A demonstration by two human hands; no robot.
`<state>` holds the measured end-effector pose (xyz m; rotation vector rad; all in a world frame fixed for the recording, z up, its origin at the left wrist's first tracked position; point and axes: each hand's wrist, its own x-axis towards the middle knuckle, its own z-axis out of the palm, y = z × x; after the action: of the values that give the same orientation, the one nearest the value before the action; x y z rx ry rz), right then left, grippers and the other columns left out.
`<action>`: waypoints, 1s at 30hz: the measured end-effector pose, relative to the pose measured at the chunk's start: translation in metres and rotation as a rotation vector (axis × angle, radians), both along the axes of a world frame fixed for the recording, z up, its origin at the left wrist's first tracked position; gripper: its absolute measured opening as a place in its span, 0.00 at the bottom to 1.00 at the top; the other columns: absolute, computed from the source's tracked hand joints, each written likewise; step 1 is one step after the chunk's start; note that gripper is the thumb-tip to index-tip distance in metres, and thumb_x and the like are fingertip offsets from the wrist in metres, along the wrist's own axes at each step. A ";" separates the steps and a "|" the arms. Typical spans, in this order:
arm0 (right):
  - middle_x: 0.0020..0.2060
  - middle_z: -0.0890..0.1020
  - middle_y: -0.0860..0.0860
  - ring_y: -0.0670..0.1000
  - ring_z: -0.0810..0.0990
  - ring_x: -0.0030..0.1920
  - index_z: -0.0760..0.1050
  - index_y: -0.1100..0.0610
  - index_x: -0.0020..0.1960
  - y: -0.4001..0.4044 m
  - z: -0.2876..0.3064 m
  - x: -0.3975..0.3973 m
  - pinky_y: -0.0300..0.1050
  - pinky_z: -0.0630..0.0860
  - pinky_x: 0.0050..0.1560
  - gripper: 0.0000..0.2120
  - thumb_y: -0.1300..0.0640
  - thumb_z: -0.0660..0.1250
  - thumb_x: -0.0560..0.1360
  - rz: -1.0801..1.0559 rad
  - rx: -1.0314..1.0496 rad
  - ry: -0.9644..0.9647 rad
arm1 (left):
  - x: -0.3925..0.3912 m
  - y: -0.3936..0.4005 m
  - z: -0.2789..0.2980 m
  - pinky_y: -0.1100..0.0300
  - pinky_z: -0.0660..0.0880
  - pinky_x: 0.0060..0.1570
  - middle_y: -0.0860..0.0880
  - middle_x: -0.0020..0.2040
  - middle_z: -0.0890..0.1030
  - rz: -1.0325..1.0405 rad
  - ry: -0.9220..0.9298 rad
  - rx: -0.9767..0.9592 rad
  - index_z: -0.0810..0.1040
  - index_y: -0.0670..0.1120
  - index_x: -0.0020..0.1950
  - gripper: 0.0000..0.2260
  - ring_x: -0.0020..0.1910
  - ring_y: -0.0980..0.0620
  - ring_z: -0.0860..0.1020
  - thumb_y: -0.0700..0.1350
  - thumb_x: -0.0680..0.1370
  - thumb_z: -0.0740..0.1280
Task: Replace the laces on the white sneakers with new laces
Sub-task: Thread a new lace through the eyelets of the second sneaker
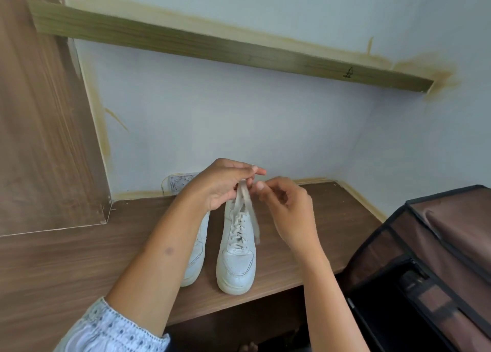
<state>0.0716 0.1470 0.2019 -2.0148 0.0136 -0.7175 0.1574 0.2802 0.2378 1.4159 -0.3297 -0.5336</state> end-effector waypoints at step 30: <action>0.34 0.79 0.45 0.47 0.76 0.37 0.81 0.56 0.45 -0.029 0.017 0.140 0.52 0.79 0.50 0.08 0.58 0.65 0.80 0.009 0.034 0.061 | 0.085 -0.033 -0.108 0.65 0.73 0.53 0.50 0.51 0.80 0.357 -0.662 0.016 0.80 0.51 0.60 0.11 0.49 0.62 0.77 0.41 0.80 0.66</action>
<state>0.2117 0.1179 0.2194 -2.0027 0.0525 -0.6456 0.2426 0.2470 0.1298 1.5965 -0.5806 0.2406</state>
